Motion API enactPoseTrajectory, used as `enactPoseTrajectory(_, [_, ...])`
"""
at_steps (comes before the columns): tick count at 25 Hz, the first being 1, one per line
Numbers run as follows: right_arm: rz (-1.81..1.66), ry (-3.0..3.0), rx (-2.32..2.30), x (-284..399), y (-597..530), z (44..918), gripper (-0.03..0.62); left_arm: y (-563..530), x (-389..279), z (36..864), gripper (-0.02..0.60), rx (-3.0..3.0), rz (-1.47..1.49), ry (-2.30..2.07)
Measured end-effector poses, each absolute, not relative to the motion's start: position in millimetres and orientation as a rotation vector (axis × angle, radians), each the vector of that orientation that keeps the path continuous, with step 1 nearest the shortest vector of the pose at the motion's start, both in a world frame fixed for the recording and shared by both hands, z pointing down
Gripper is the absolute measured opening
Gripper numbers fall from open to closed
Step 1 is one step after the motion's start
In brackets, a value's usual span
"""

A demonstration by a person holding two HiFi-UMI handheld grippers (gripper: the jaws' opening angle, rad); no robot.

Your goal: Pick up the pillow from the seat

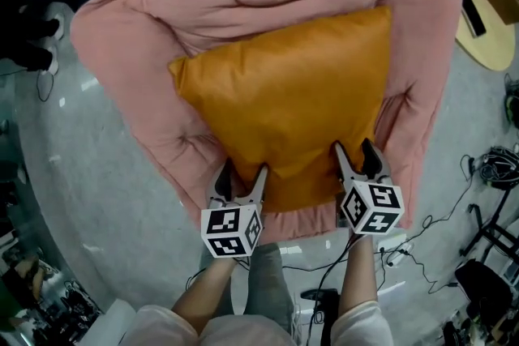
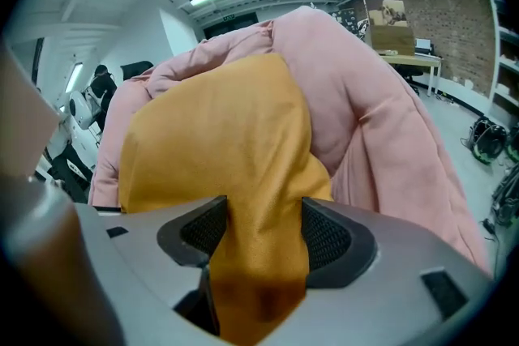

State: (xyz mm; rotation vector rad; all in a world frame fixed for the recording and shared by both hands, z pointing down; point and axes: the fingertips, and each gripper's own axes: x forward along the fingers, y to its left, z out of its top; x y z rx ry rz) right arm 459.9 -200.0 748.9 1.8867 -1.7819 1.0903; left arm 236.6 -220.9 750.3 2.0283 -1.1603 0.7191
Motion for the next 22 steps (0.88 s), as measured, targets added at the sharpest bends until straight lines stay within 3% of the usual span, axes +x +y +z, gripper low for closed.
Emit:
enactPoseTrajectory(14, [1.195,-1.834,1.873,452,-217,791,0.263,-237,246,802,0.308,1.968,0.712,-1.123])
enactPoseTrajectory(22, [1.164,-1.766,1.925,456,-217,797,0.17,-241,258,815,0.247,1.966,0.757,-1.109])
